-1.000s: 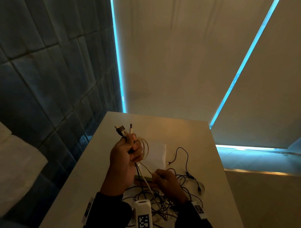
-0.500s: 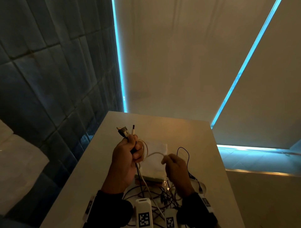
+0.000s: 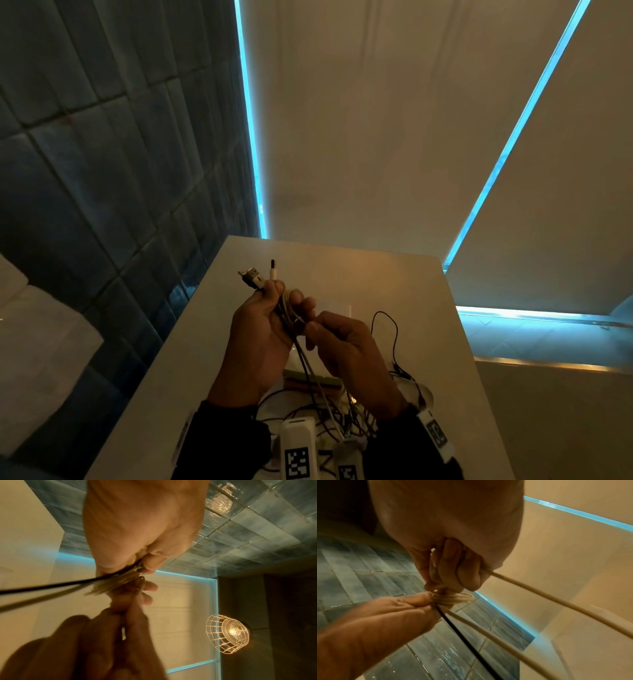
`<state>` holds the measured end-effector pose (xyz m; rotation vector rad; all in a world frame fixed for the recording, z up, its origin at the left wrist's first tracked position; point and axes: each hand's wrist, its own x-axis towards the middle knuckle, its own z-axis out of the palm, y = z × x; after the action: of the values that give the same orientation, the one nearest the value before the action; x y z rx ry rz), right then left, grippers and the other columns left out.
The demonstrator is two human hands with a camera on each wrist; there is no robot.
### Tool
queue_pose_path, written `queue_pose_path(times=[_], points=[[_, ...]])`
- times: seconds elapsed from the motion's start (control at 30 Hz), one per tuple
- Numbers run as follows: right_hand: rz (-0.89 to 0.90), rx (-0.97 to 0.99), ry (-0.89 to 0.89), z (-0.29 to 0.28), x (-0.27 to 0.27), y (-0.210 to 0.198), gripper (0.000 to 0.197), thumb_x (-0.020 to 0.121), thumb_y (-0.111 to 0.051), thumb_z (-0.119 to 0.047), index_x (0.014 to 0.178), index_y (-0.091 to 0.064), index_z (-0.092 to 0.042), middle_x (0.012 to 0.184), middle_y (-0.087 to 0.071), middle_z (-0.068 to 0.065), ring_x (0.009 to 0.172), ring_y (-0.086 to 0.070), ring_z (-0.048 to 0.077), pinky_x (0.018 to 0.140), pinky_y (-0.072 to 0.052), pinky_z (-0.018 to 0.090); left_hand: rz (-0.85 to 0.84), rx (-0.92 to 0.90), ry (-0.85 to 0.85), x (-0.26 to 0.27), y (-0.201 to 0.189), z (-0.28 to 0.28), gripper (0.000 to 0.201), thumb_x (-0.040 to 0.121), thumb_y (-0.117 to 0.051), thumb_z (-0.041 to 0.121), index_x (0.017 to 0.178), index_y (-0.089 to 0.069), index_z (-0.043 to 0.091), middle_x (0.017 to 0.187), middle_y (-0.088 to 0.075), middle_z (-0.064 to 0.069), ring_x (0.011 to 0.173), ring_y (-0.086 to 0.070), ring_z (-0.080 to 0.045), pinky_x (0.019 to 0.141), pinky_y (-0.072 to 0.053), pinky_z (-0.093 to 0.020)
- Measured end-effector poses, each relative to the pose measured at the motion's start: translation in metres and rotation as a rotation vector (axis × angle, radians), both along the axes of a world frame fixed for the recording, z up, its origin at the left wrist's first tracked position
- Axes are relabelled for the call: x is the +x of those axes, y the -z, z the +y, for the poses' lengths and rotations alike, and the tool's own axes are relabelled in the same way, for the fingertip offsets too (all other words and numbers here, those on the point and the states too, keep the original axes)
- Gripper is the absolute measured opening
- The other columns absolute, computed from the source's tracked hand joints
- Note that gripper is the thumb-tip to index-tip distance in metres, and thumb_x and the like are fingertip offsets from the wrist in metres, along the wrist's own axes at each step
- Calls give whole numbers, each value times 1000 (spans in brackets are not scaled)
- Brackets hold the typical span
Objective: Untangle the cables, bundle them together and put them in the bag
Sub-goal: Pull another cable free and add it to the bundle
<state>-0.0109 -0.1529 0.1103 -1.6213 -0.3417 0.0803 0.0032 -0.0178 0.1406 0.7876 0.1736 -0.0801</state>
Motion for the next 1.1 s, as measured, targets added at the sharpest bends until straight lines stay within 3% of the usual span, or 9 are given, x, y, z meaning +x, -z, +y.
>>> queue_pose_path(times=[0.27,0.47,0.63,0.77,0.93,1.1], points=[[120,-52,-2,-3,-1,28,32,97,-52,-15,66,-54,-12,43,-34,-11,40,-29,6,44,-27,18,-57,-22,8,0,5,-3,26,101,-31,25,80,-42,14,65,-56,-3,45,-37,-11,46,-34,-25],[261,-19,-18,-8,-2,48,24,98,-43,0,75,-51,0,39,-47,-14,38,-51,-4,43,-39,7,-88,-16,13,-1,6,-2,24,95,-37,28,76,-41,14,58,-42,4,41,-27,-7,42,-29,-20],[267,-81,103,-12,1,90,32,95,-51,-4,63,-52,-8,52,-47,-11,52,-50,2,56,-46,20,-90,-6,8,-1,7,1,22,90,-41,30,75,-39,15,56,-34,5,40,-24,-5,41,-26,-20],[265,-54,98,-13,0,100,30,95,-47,5,66,-48,-3,57,-40,-3,49,-50,-4,55,-43,9,-93,5,13,-1,8,2,24,95,-37,28,75,-40,15,57,-36,4,40,-24,-5,41,-25,-20],[252,-188,142,-16,3,125,31,87,-54,-27,58,-50,-20,54,-45,-11,54,-43,1,56,-35,17,-112,13,17,-1,6,2,24,95,-37,29,77,-43,15,62,-46,0,39,-25,-6,42,-25,-20],[266,-208,182,-21,3,137,33,92,-54,-19,60,-49,-13,55,-42,-7,51,-39,0,54,-33,17,-77,33,32,0,8,2,28,101,-31,26,76,-40,15,59,-43,2,38,-24,-6,40,-25,-19]])
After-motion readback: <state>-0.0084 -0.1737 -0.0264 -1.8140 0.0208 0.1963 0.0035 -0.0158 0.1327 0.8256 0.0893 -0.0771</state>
